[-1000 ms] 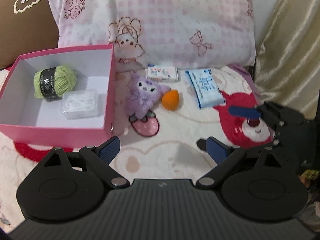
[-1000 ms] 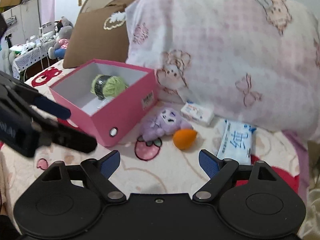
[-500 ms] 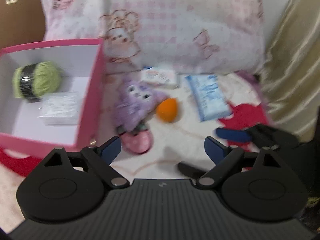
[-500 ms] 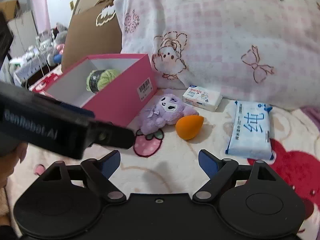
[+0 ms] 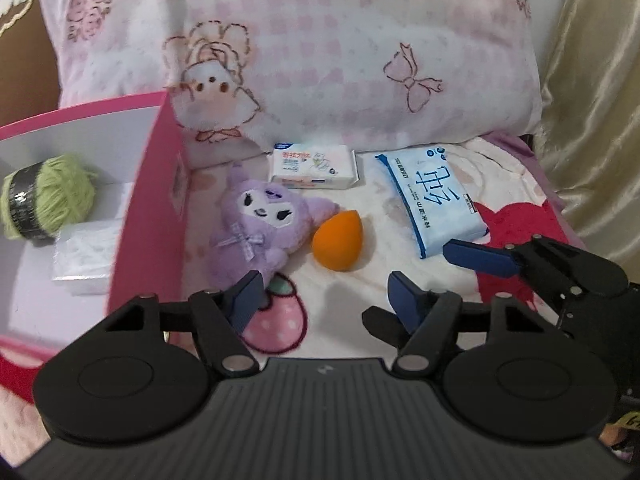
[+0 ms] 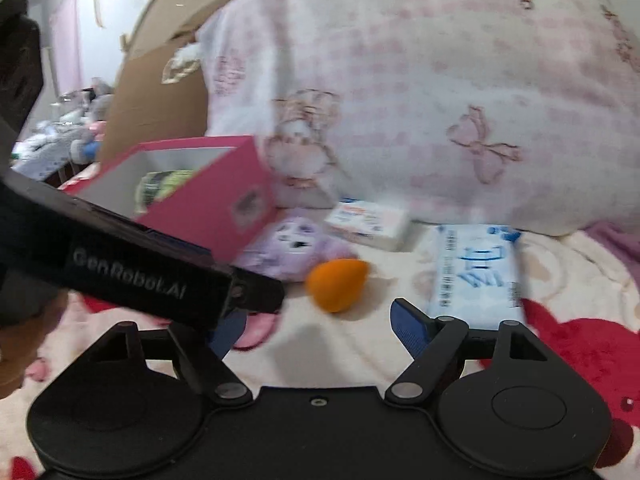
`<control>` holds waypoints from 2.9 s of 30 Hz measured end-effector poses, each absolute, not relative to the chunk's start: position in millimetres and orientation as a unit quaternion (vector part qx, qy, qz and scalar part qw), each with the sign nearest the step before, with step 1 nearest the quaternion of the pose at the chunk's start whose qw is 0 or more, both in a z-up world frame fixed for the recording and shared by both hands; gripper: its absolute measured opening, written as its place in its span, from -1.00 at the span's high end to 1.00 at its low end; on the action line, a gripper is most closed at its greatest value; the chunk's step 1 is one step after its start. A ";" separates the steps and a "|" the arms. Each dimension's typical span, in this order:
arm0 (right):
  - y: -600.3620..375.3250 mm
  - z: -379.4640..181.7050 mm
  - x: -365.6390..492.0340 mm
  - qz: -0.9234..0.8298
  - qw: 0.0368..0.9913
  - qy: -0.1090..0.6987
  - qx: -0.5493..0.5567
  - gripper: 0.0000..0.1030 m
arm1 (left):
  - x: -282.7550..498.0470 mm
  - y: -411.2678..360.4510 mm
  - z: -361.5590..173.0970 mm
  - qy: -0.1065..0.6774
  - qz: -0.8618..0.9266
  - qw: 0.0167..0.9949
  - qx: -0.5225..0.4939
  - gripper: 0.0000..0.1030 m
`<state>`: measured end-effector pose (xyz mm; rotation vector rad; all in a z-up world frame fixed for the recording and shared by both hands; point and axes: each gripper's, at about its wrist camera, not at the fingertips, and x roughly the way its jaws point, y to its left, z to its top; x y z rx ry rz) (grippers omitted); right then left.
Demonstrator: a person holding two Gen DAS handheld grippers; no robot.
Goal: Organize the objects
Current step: 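Move the left tool toward the orange makeup sponge, then close the left gripper around the orange makeup sponge, then lift the sponge with the left gripper and carry it over the pink box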
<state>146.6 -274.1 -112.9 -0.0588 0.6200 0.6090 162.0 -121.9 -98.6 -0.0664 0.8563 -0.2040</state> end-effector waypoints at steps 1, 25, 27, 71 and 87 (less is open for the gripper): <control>-275.4 -115.9 149.4 0.296 0.906 0.300 -0.026 -0.59 | 164.7 -121.4 -101.6 0.412 -0.104 0.905 -0.036 -0.31; -250.8 -144.9 193.4 0.300 0.899 0.316 -0.039 -0.32 | 209.9 -132.9 -134.9 0.400 -0.111 0.910 -0.015 0.37; -251.1 -148.9 197.1 0.299 0.898 0.321 -0.036 -0.19 | 213.5 -134.1 -136.4 0.411 -0.136 0.901 -0.030 0.58; -235.8 -135.2 134.9 0.252 0.899 0.359 -0.007 0.22 | 169.9 -105.5 -127.7 0.483 -0.172 0.853 -0.097 0.37; -206.0 -71.6 82.6 0.251 0.906 0.325 -0.098 0.23 | 125.5 -73.2 -75.1 0.462 -0.209 0.853 -0.120 0.41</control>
